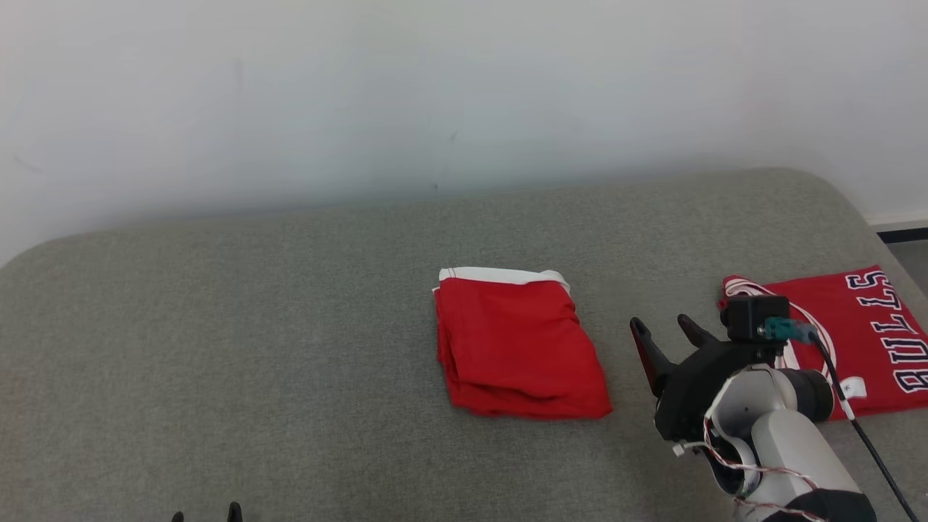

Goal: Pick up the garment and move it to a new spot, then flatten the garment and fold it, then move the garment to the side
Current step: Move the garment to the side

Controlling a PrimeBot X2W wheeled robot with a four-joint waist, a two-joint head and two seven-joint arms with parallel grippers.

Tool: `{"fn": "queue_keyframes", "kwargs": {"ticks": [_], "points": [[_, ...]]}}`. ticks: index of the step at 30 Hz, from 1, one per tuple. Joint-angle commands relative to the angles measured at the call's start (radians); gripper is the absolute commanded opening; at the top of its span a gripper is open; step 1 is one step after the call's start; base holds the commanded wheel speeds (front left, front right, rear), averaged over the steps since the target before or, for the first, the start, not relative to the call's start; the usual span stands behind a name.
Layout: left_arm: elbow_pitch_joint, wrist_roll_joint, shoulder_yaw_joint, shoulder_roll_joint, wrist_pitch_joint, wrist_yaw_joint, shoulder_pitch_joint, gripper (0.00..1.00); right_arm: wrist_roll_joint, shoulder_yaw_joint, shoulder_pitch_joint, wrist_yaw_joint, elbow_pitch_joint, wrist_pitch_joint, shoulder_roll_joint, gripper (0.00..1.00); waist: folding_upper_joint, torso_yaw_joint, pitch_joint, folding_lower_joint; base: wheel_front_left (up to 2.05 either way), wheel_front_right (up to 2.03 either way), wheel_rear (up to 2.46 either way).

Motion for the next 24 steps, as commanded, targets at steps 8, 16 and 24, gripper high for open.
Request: {"fn": "queue_keyframes", "kwargs": {"ticks": [8, 16, 24], "points": [[-0.001, -0.009, -0.034, -0.001, -0.003, -0.001, -0.032, 1.0, -0.015, -0.08, -0.167, -0.003, 0.148, 0.256, 0.025, 1.0, -0.0001, 0.095, 0.065, -0.0001, 0.0, 0.0, 0.0], [0.004, -0.009, -0.062, -0.001, -0.003, -0.001, -0.077, 1.0, -0.098, -0.151, -0.266, -0.003, 0.249, 0.318, 0.033, 1.0, -0.0001, 0.177, 0.147, -0.0001, 0.0, 0.0, 0.0], [0.007, -0.02, -0.085, -0.001, -0.003, 0.0, -0.097, 1.0, -0.172, -0.236, -0.278, -0.003, 0.355, 0.357, 0.044, 1.0, -0.0001, 0.221, 0.183, -0.0001, 0.0, 0.0, 0.0]]}}
